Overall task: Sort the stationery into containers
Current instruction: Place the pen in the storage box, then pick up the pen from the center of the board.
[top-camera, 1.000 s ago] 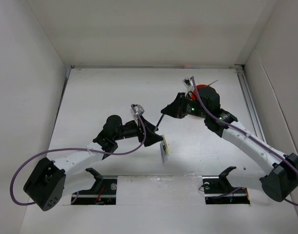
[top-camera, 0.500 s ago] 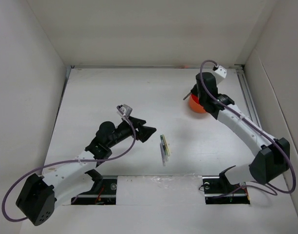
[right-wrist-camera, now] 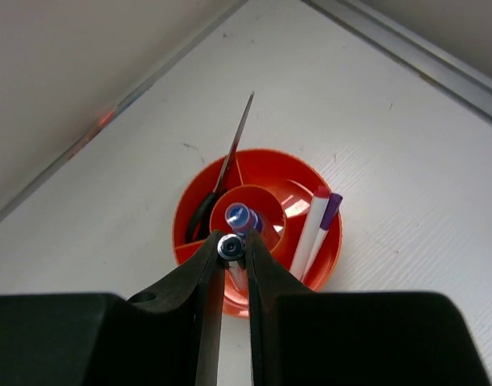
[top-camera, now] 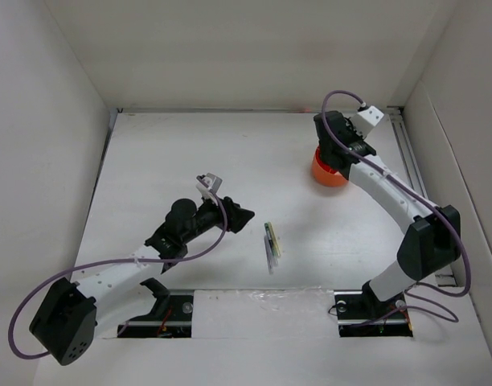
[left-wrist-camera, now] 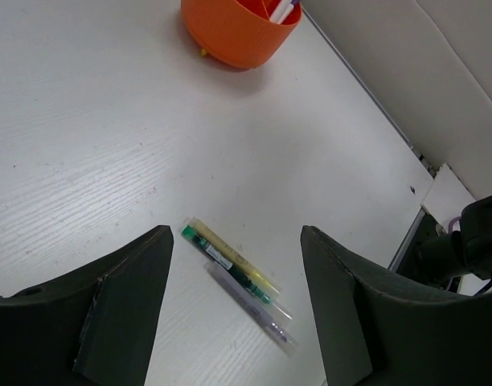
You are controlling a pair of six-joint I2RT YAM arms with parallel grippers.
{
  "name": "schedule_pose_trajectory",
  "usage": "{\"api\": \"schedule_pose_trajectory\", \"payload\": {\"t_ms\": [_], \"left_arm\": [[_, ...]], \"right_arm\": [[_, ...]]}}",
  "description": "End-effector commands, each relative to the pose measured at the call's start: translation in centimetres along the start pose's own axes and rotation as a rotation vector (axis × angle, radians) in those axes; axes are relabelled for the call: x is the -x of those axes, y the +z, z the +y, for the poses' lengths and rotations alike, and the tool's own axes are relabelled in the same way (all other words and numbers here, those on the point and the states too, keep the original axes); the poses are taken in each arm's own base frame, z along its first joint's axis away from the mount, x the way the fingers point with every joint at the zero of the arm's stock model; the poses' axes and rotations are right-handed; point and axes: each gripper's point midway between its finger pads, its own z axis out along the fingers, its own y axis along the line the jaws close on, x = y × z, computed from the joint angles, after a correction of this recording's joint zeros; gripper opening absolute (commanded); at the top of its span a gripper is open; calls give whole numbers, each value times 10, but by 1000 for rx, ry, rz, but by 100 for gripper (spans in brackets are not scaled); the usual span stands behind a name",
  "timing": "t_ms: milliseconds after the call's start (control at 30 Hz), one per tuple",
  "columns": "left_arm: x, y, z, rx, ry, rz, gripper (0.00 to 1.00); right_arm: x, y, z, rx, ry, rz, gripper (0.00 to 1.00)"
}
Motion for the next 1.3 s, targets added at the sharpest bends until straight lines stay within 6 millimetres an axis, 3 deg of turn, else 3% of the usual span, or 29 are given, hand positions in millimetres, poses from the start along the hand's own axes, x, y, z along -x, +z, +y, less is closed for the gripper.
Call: {"api": "schedule_pose_trajectory", "payload": {"t_ms": [0, 233, 500, 533, 567, 667, 867, 1000, 1100, 1133, 1200, 1267], "left_arm": [[9, 4, -8, -25, 5, -11, 61], [0, 10, -3, -16, -4, 28, 60], [-3, 15, 0, -5, -1, 49, 59], [-3, 15, 0, -5, -1, 49, 59], [-6, 16, 2, 0, -3, 58, 59], [-5, 18, 2, 1, 5, 61, 56], [-16, 23, 10, 28, -9, 112, 49], [-25, 23, 14, 56, -24, 164, 46], [-46, 23, 15, 91, -26, 236, 46], [-61, 20, 3, 89, -11, 291, 46], [-84, 17, 1, 158, 7, 350, 45], [-97, 12, 1, 179, -27, 399, 44]], "right_arm": [[27, 6, -3, -74, 36, -91, 0], [3, 22, 0, -112, -21, -68, 0], [-15, 12, 11, -67, -43, -44, 0], [-18, 14, 11, -70, -42, -41, 5], [-20, 11, 14, -62, -45, -39, 19], [-21, 5, 17, -56, -45, -39, 44], [-1, -24, 29, 49, -3, -24, 67], [1, -45, 32, 138, 21, 13, 63], [-9, -63, 34, 225, 40, 52, 44], [-13, -66, 34, 248, 44, 69, 31], [-32, -79, 36, 313, 35, 130, 12], [-41, -84, 35, 331, 30, 148, 9]]}}
